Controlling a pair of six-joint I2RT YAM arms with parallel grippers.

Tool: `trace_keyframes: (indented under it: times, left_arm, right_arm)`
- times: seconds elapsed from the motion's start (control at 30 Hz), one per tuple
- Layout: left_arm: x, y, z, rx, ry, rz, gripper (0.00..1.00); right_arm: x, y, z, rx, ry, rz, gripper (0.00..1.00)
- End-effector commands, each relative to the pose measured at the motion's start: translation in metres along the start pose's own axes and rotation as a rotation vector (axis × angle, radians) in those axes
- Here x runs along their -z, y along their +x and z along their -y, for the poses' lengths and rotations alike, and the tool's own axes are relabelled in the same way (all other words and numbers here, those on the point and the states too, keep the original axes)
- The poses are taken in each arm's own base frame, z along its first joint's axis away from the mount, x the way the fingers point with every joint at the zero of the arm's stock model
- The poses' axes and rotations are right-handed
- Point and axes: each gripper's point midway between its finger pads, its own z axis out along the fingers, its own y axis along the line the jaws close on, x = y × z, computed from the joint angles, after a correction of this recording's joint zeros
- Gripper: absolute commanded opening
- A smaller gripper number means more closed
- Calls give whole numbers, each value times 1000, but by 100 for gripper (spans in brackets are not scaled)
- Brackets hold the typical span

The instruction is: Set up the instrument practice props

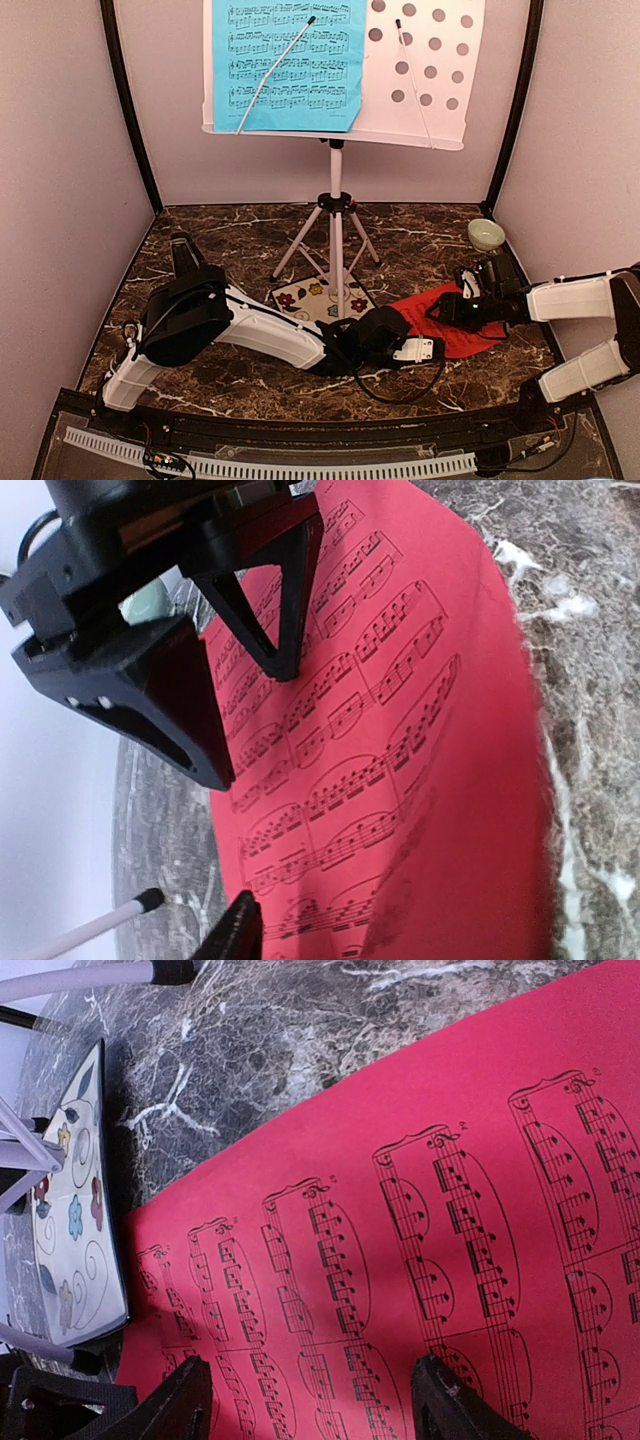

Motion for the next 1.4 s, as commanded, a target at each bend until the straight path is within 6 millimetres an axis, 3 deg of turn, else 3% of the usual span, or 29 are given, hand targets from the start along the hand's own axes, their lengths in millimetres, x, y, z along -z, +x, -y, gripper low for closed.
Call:
trace_keyframes:
  times: [0.0,0.1,0.2,0.23,0.37,0.5,0.73,0.83,0.93,1.0,1.17,1.37]
  left_arm:
    - [18,-18,-5,59,47,97,33]
    - [26,-31,-9,91,69,151,20]
    - [35,-46,-14,121,88,205,4]
    - [38,-50,-18,143,85,219,0]
    - [43,-69,-40,279,66,265,0]
    - [43,-78,-66,457,60,273,0]
    - [47,-64,-98,685,68,224,0]
    - [61,-65,-108,695,63,236,0]
    - [91,-68,-108,639,81,319,0]
    - [115,-65,-120,613,29,355,0]
    - [157,-47,-136,487,-40,302,0]
    - [221,-31,-134,286,-113,396,0]
  right_arm:
    - [3,17,9,-6,52,-85,69]
    - [10,2,1,22,52,-50,69]
    - [30,-30,-15,65,56,40,71]
    - [42,-46,-24,76,52,89,72]
    - [112,-108,-70,112,3,323,78]
    - [165,-136,-107,119,-54,423,82]
    - [204,-137,-137,120,-157,455,89]
    - [203,-130,-139,136,-172,431,90]
    - [198,-125,-136,166,-163,405,90]
    - [195,-121,-140,196,-184,390,90]
    - [202,-116,-161,291,-291,387,91]
    - [211,-113,-181,384,-379,385,92]
